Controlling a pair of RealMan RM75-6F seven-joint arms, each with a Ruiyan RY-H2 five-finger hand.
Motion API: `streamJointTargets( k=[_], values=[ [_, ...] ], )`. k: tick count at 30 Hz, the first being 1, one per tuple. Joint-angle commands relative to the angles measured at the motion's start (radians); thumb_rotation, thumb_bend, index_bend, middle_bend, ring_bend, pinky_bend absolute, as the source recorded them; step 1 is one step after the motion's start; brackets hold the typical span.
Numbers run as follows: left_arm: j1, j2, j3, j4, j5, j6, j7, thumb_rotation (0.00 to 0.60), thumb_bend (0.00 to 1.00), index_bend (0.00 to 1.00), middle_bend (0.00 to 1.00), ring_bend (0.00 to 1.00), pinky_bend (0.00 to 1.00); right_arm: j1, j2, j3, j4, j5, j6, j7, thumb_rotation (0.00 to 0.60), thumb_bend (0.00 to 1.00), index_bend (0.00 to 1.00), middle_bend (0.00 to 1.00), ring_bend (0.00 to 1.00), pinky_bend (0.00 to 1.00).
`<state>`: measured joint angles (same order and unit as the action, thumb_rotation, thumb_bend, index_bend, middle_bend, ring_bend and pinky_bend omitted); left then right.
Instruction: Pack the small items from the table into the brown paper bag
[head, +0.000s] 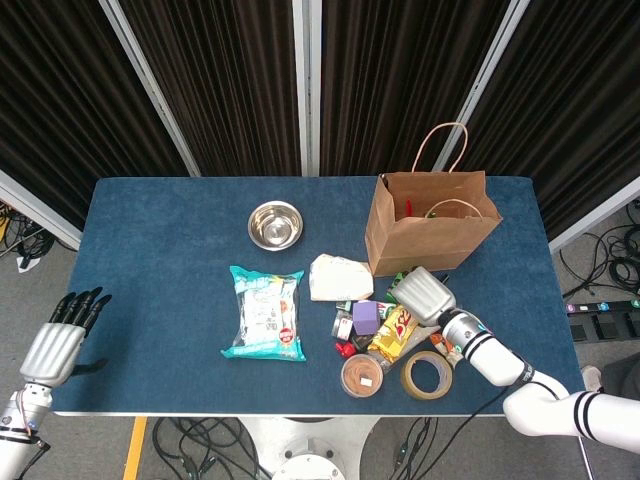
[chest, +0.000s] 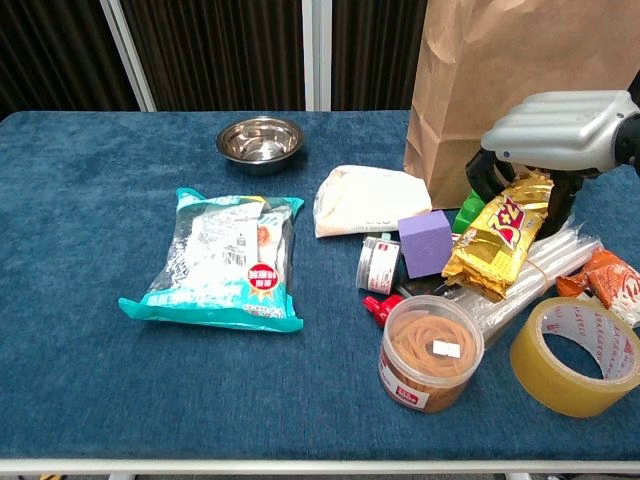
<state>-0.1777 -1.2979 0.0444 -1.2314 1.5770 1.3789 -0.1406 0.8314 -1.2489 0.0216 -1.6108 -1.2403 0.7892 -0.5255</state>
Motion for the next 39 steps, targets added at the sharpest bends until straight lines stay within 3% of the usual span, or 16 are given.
streamJointTargets(
  k=[1, 7, 13, 18, 21, 24, 29, 39],
  values=[
    [-0.002, 0.004, -0.002, -0.007, 0.002, 0.003, 0.001, 0.600, 0.06, 0.10, 0.07, 0.00, 0.05, -0.006, 0.059, 0.040, -0.077, -0.013, 0.046, 0.036, 0.600, 0.10, 0.70, 0.58, 0.44, 0.49],
    [-0.004, 0.010, -0.006, -0.026, 0.008, 0.014, 0.017, 0.600, 0.06, 0.10, 0.07, 0.00, 0.05, 0.003, 0.159, 0.157, -0.233, -0.018, 0.163, 0.047, 0.600, 0.11, 0.71, 0.59, 0.45, 0.50],
    [-0.003, 0.018, -0.009, -0.041, 0.008, 0.023, 0.021, 0.600, 0.06, 0.10, 0.07, 0.00, 0.05, 0.009, 0.156, 0.306, -0.342, 0.014, 0.317, 0.109, 0.600, 0.11, 0.71, 0.59, 0.46, 0.52],
    [-0.002, 0.026, -0.013, -0.050, 0.008, 0.031, 0.020, 0.600, 0.06, 0.10, 0.07, 0.00, 0.05, 0.022, 0.094, 0.407, -0.336, 0.023, 0.463, 0.096, 0.600, 0.13, 0.72, 0.59, 0.46, 0.52],
    [-0.001, 0.029, -0.016, -0.053, 0.007, 0.035, 0.015, 0.600, 0.06, 0.10, 0.07, 0.00, 0.05, 0.047, 0.031, 0.456, -0.248, 0.008, 0.587, -0.036, 0.600, 0.14, 0.71, 0.59, 0.46, 0.52],
    [-0.001, 0.028, -0.017, -0.054, 0.007, 0.036, 0.009, 0.600, 0.06, 0.10, 0.07, 0.00, 0.05, 0.062, 0.001, 0.461, -0.149, 0.020, 0.625, -0.151, 0.600, 0.15, 0.71, 0.59, 0.46, 0.52],
    [-0.001, 0.022, -0.024, -0.049, 0.007, 0.048, -0.009, 0.600, 0.06, 0.10, 0.07, 0.00, 0.05, 0.046, -0.019, 0.467, -0.084, 0.207, 0.621, -0.283, 0.600, 0.16, 0.70, 0.59, 0.45, 0.52],
    [0.000, 0.007, -0.035, -0.031, 0.010, 0.071, -0.018, 0.600, 0.06, 0.10, 0.07, 0.00, 0.05, 0.028, -0.047, 0.437, 0.040, 0.319, 0.612, -0.329, 0.600, 0.17, 0.70, 0.59, 0.45, 0.52]
  ],
)
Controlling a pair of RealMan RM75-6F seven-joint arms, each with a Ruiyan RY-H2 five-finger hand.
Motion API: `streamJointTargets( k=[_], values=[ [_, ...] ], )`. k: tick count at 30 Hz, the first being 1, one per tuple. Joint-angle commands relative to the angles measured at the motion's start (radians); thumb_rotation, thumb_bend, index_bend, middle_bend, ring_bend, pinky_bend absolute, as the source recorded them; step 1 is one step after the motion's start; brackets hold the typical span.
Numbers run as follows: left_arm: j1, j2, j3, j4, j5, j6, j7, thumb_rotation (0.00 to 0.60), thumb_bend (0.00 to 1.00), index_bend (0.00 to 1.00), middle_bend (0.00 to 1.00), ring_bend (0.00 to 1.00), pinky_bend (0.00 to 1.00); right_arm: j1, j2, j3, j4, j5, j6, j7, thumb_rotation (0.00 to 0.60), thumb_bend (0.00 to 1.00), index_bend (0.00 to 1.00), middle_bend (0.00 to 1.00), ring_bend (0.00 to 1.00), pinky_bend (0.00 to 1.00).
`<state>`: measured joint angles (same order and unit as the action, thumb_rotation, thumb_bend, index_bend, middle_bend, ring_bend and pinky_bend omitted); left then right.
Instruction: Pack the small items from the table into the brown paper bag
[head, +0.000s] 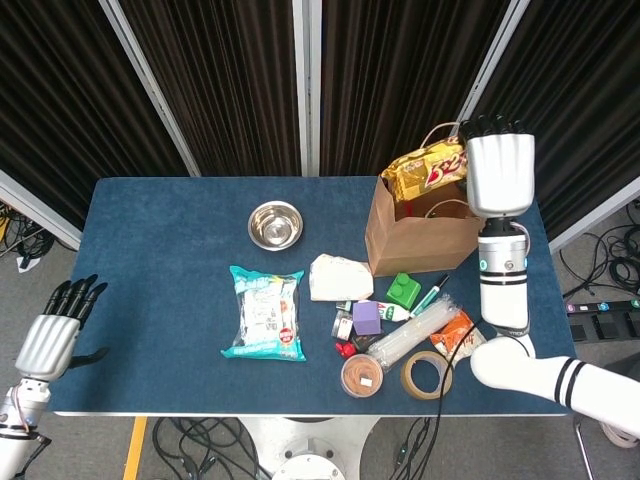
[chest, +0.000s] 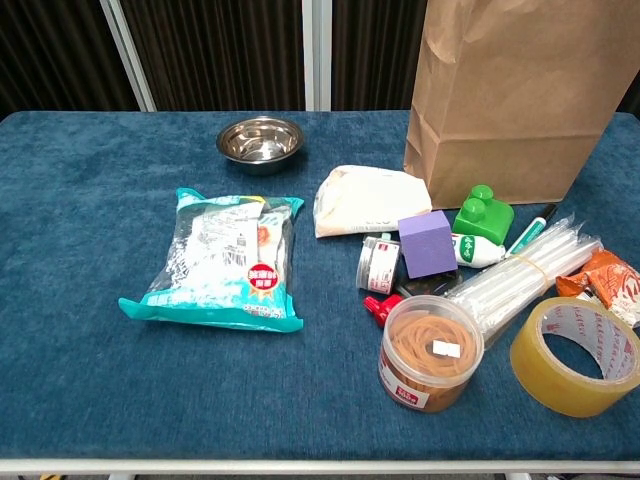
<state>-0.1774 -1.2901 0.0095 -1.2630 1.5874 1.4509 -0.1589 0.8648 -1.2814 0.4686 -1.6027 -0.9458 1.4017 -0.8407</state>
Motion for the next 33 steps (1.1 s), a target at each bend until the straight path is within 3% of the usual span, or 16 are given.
streamJointTargets(
  k=[1, 9, 19, 24, 29, 33],
  values=[
    [-0.001, -0.001, 0.001, 0.002, 0.000, -0.003, 0.000, 0.600, 0.06, 0.10, 0.07, 0.00, 0.05, -0.008, -0.020, -0.014, 0.043, 0.039, -0.002, -0.020, 0.600, 0.17, 0.70, 0.59, 0.45, 0.52],
    [-0.006, -0.001, 0.010, 0.011, 0.000, -0.027, 0.015, 0.600, 0.06, 0.10, 0.07, 0.00, 0.05, -0.016, -0.043, -0.029, 0.053, 0.182, -0.044, -0.069, 0.600, 0.17, 0.69, 0.59, 0.44, 0.52],
    [-0.004, 0.007, 0.010, 0.006, -0.009, -0.032, 0.020, 0.600, 0.06, 0.10, 0.07, 0.00, 0.05, 0.029, -0.143, -0.050, 0.174, 0.195, -0.054, -0.079, 0.600, 0.17, 0.69, 0.59, 0.45, 0.52],
    [-0.006, 0.007, 0.010, 0.006, -0.010, -0.035, 0.018, 0.600, 0.06, 0.10, 0.07, 0.00, 0.05, 0.047, -0.160, -0.049, 0.186, 0.206, -0.068, -0.094, 0.600, 0.14, 0.66, 0.59, 0.42, 0.51],
    [-0.007, 0.005, 0.010, 0.011, -0.011, -0.038, 0.010, 0.600, 0.06, 0.10, 0.07, 0.00, 0.05, 0.048, -0.129, -0.058, 0.149, 0.231, -0.107, -0.115, 0.600, 0.01, 0.47, 0.46, 0.31, 0.41],
    [-0.006, 0.004, 0.012, 0.013, -0.008, -0.036, 0.006, 0.600, 0.06, 0.10, 0.07, 0.00, 0.05, 0.047, -0.098, -0.057, 0.117, 0.260, -0.126, -0.130, 0.600, 0.00, 0.32, 0.32, 0.20, 0.30]
  ],
)
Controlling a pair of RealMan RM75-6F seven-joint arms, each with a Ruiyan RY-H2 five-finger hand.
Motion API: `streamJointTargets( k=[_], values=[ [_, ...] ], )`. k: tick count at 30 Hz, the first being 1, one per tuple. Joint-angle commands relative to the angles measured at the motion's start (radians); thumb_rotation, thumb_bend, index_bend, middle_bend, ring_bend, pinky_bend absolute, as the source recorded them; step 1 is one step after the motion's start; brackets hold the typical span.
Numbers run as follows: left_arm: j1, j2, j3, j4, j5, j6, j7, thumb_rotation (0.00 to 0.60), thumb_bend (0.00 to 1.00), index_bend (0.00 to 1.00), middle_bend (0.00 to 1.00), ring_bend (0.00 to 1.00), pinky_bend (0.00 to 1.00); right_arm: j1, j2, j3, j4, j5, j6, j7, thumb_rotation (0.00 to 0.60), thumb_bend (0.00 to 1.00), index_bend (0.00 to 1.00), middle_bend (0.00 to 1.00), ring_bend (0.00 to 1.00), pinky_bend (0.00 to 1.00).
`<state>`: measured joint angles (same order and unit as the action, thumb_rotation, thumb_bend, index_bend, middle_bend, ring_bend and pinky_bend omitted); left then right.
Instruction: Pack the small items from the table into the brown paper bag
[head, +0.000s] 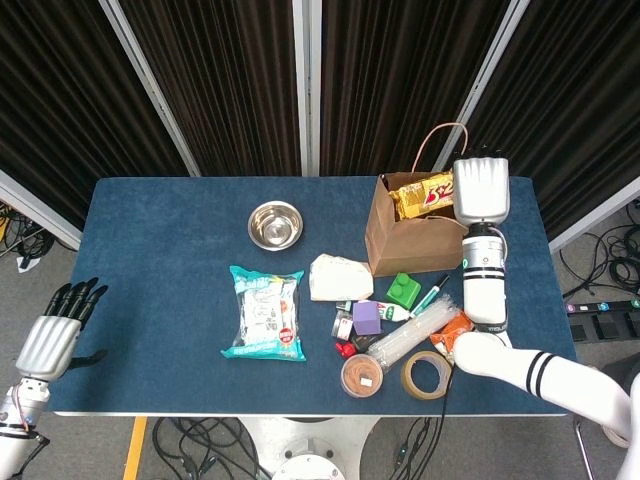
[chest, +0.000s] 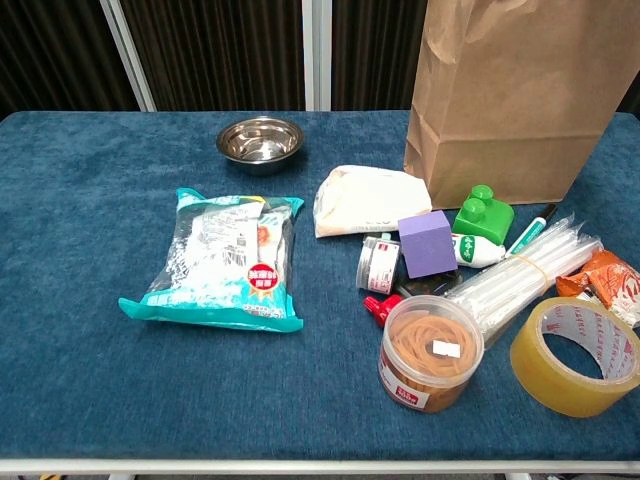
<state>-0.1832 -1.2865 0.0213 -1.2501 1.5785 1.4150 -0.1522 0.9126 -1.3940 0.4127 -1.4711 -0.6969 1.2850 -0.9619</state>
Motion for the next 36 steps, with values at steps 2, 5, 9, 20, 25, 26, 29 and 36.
streamJointTargets(
  k=[2, 5, 9, 20, 25, 26, 29, 36],
  values=[
    [0.001, 0.000, 0.000, 0.000, 0.001, 0.002, -0.001, 0.600, 0.06, 0.10, 0.07, 0.00, 0.05, -0.002, 0.026, -0.001, -0.030, 0.018, -0.010, -0.007, 0.600, 0.00, 0.28, 0.29, 0.17, 0.27],
    [0.001, 0.002, 0.000, -0.002, 0.001, 0.005, -0.001, 0.600, 0.06, 0.10, 0.07, 0.00, 0.05, -0.007, 0.040, -0.006, -0.048, 0.009, -0.005, 0.004, 0.600, 0.00, 0.25, 0.27, 0.15, 0.24],
    [0.001, 0.004, -0.001, -0.006, 0.003, 0.008, 0.001, 0.600, 0.06, 0.10, 0.07, 0.00, 0.05, -0.010, 0.054, -0.008, -0.072, -0.002, 0.005, 0.016, 0.600, 0.00, 0.25, 0.26, 0.14, 0.22],
    [-0.007, 0.015, -0.008, -0.029, 0.005, 0.008, 0.014, 0.600, 0.06, 0.10, 0.07, 0.00, 0.05, -0.066, 0.123, 0.064, -0.248, -0.269, 0.121, 0.344, 0.600, 0.00, 0.24, 0.27, 0.15, 0.22],
    [-0.004, 0.018, -0.006, -0.039, 0.005, 0.012, 0.021, 0.600, 0.06, 0.10, 0.07, 0.00, 0.05, -0.136, 0.172, 0.069, -0.398, -0.470, 0.176, 0.610, 0.600, 0.00, 0.24, 0.27, 0.16, 0.23],
    [-0.003, 0.018, -0.005, -0.040, 0.005, 0.012, 0.022, 0.600, 0.06, 0.10, 0.07, 0.00, 0.05, -0.148, 0.182, 0.060, -0.418, -0.504, 0.180, 0.640, 0.600, 0.00, 0.24, 0.27, 0.16, 0.23],
    [-0.002, 0.019, -0.004, -0.041, 0.007, 0.013, 0.024, 0.600, 0.06, 0.10, 0.07, 0.00, 0.05, -0.190, 0.225, 0.007, -0.479, -0.602, 0.169, 0.707, 0.600, 0.00, 0.25, 0.27, 0.16, 0.23],
    [0.001, 0.018, -0.001, -0.049, 0.013, 0.021, 0.026, 0.600, 0.06, 0.10, 0.07, 0.00, 0.05, -0.266, 0.292, -0.171, -0.535, -0.761, 0.088, 0.689, 0.600, 0.00, 0.27, 0.28, 0.16, 0.23]
  ],
)
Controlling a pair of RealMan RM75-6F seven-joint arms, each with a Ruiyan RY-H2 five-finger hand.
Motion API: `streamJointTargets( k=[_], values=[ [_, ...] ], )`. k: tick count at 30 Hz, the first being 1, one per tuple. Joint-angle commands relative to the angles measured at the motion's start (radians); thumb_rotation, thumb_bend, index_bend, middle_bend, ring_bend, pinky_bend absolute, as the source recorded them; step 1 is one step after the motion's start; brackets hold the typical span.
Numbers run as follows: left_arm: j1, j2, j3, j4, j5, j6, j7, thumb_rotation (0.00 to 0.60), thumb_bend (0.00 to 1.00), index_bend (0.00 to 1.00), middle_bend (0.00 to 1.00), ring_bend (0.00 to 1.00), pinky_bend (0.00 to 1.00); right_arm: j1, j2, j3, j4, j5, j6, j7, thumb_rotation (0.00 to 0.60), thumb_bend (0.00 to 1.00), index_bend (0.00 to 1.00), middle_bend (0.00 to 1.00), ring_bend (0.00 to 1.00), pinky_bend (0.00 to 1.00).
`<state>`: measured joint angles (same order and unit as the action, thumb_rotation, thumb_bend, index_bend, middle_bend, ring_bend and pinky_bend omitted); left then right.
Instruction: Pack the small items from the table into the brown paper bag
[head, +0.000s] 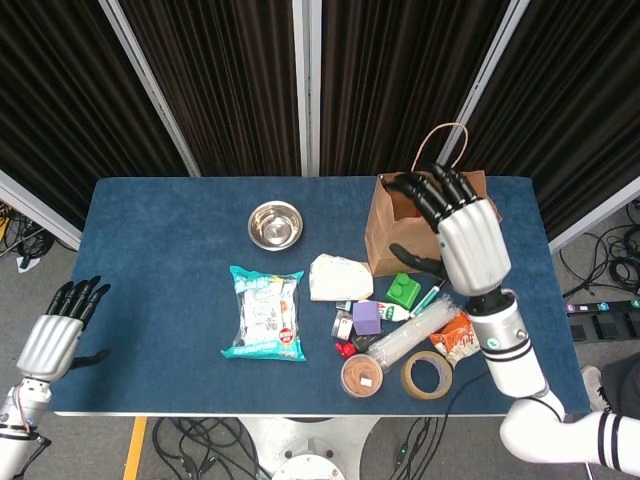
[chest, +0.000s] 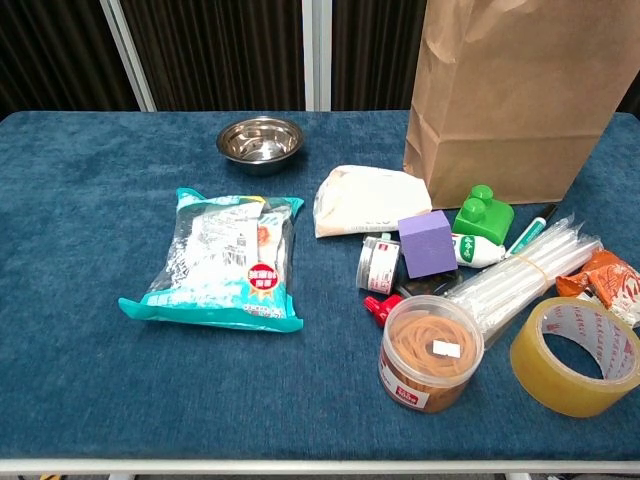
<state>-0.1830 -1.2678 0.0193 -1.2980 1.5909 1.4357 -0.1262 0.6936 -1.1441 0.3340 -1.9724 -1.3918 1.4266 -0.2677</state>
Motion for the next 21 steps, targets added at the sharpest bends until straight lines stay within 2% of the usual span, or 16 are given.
streamJointTargets(
  k=[1, 3, 7, 10, 14, 21],
  values=[
    [0.001, -0.001, 0.002, -0.001, 0.002, 0.000, 0.000, 0.600, 0.06, 0.10, 0.07, 0.00, 0.05, -0.053, 0.051, -0.119, -0.032, -0.071, -0.078, -0.011, 0.600, 0.00, 0.28, 0.28, 0.16, 0.23],
    [0.003, -0.002, 0.004, 0.000, 0.003, 0.000, 0.001, 0.600, 0.06, 0.10, 0.07, 0.00, 0.05, -0.080, 0.092, -0.195, -0.024, -0.095, -0.137, -0.023, 0.600, 0.00, 0.28, 0.28, 0.16, 0.24],
    [0.007, -0.004, 0.007, 0.002, 0.003, 0.003, 0.000, 0.600, 0.06, 0.10, 0.07, 0.00, 0.05, -0.077, 0.123, -0.274, 0.033, -0.088, -0.273, -0.063, 0.600, 0.00, 0.28, 0.28, 0.17, 0.25],
    [0.007, -0.006, 0.007, 0.004, 0.003, 0.004, -0.001, 0.600, 0.06, 0.10, 0.07, 0.00, 0.05, -0.063, 0.124, -0.306, 0.073, -0.064, -0.363, -0.082, 0.600, 0.00, 0.28, 0.28, 0.17, 0.25],
    [0.008, -0.009, 0.007, 0.007, 0.000, 0.000, -0.002, 0.600, 0.06, 0.10, 0.07, 0.00, 0.05, -0.062, 0.106, -0.336, 0.101, -0.083, -0.410, -0.095, 0.600, 0.00, 0.28, 0.28, 0.17, 0.25],
    [0.011, -0.016, 0.012, 0.017, 0.003, -0.001, -0.002, 0.600, 0.06, 0.10, 0.07, 0.00, 0.05, -0.075, 0.126, -0.400, 0.068, -0.088, -0.490, -0.131, 0.600, 0.00, 0.29, 0.29, 0.17, 0.25]
  ],
)
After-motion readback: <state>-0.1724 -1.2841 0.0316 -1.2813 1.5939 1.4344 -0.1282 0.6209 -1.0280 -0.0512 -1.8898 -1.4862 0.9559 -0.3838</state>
